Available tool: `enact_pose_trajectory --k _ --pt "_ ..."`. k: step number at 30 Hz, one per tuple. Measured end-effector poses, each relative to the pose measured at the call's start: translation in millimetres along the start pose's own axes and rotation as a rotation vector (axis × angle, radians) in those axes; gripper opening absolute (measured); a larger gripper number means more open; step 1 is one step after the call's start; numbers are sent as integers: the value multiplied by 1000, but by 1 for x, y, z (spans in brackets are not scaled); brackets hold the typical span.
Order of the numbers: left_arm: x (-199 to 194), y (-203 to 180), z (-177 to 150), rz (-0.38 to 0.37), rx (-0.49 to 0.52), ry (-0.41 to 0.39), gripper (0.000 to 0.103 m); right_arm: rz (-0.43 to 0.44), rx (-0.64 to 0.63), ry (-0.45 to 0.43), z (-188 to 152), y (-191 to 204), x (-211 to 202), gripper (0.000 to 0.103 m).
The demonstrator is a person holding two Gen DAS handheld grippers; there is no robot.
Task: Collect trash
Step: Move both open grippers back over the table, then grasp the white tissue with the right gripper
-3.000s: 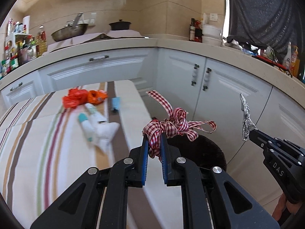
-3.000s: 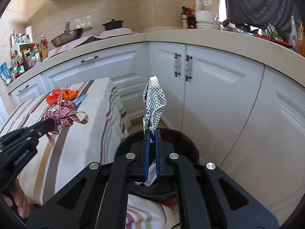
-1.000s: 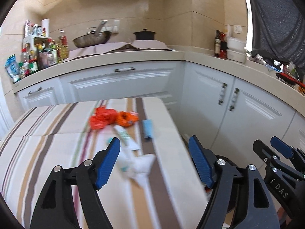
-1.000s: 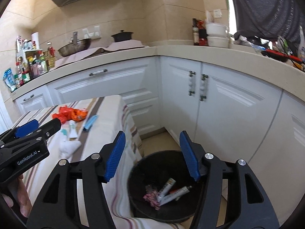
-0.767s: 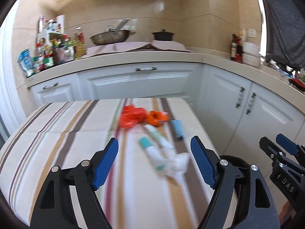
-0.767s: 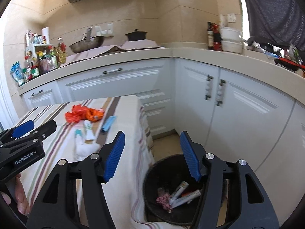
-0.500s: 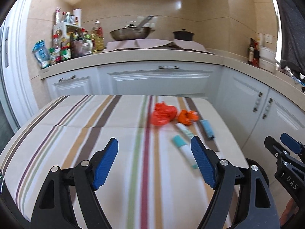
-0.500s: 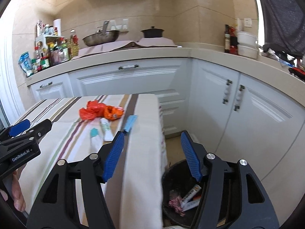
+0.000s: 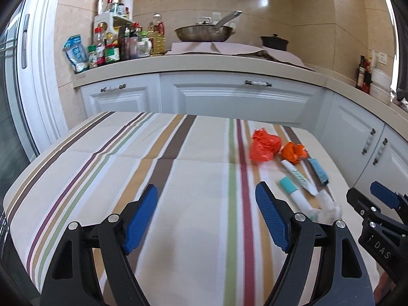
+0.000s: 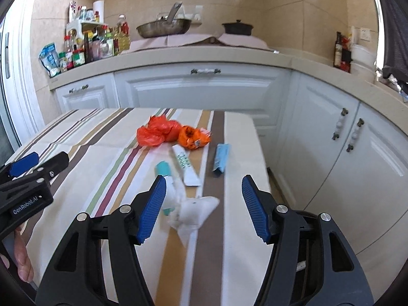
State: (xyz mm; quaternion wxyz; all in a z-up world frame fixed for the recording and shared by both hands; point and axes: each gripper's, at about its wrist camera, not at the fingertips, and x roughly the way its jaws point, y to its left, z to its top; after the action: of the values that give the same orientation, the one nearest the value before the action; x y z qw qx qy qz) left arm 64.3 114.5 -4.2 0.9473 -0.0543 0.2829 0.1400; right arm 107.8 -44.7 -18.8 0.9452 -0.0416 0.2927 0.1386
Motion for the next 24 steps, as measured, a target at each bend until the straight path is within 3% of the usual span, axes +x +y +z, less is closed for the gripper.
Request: enact_pose_trajectory --k 14,18,21,24 --pt "19 11 -6 -2 -12 57 77 -9 13 159 -4 6 43 57" --pt "24 8 -7 -6 -9 71 77 4 18 202 -6 4 50 32" --pt "26 4 -9 -12 -3 81 77 20 15 213 -7 4 52 22" --pt "26 -2 -10 -21 6 89 77 24 7 194 -7 3 47 18"
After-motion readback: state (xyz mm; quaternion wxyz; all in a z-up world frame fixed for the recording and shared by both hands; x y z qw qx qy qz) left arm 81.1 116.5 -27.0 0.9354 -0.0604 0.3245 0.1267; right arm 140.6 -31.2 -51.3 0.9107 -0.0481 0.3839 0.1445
